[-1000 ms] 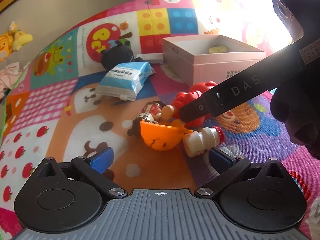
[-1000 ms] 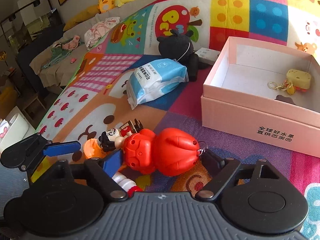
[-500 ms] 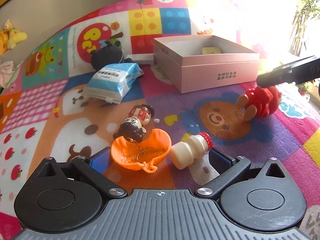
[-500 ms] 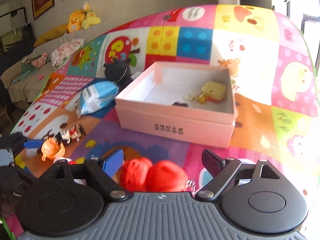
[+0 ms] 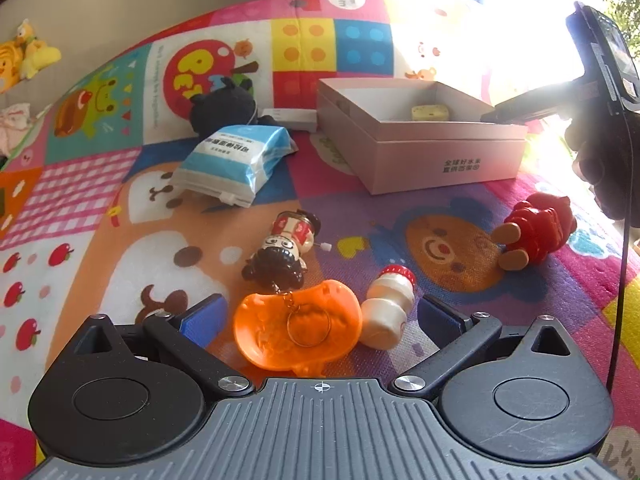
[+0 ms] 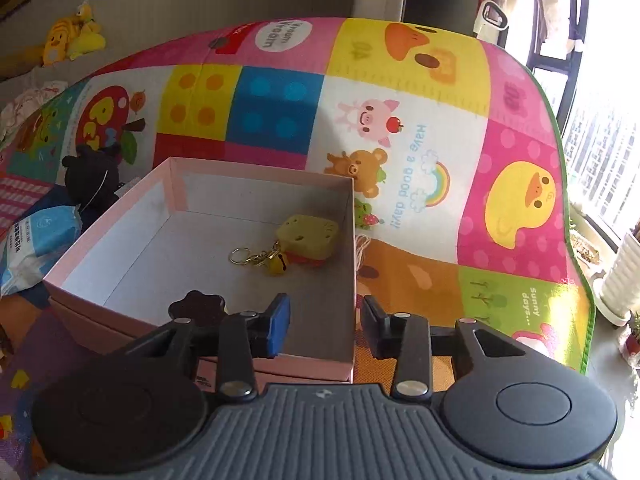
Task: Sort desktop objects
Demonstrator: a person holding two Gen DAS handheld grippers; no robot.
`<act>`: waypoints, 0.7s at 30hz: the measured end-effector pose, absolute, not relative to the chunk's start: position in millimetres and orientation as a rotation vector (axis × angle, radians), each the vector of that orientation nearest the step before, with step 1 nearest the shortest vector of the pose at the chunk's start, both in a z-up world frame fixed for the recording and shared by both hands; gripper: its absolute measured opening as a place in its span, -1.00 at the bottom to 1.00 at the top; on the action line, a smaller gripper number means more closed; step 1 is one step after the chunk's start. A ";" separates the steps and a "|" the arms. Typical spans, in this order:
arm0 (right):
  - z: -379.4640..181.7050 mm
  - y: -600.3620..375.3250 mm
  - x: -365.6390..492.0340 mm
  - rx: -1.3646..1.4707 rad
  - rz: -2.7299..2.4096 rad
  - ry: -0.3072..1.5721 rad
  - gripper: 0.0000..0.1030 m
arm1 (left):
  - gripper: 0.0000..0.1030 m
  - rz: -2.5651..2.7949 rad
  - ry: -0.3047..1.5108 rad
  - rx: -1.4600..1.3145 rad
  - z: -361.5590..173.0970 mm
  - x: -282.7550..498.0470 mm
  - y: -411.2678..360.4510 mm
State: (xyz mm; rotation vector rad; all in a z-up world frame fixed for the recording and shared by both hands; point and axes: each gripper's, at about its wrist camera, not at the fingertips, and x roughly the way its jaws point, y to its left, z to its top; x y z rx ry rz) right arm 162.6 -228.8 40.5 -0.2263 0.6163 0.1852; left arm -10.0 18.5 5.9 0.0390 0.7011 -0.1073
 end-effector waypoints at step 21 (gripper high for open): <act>44.1 -196.4 108.8 -0.519 0.344 0.488 -0.91 | 1.00 -0.102 0.681 -0.010 11.3 -14.1 29.6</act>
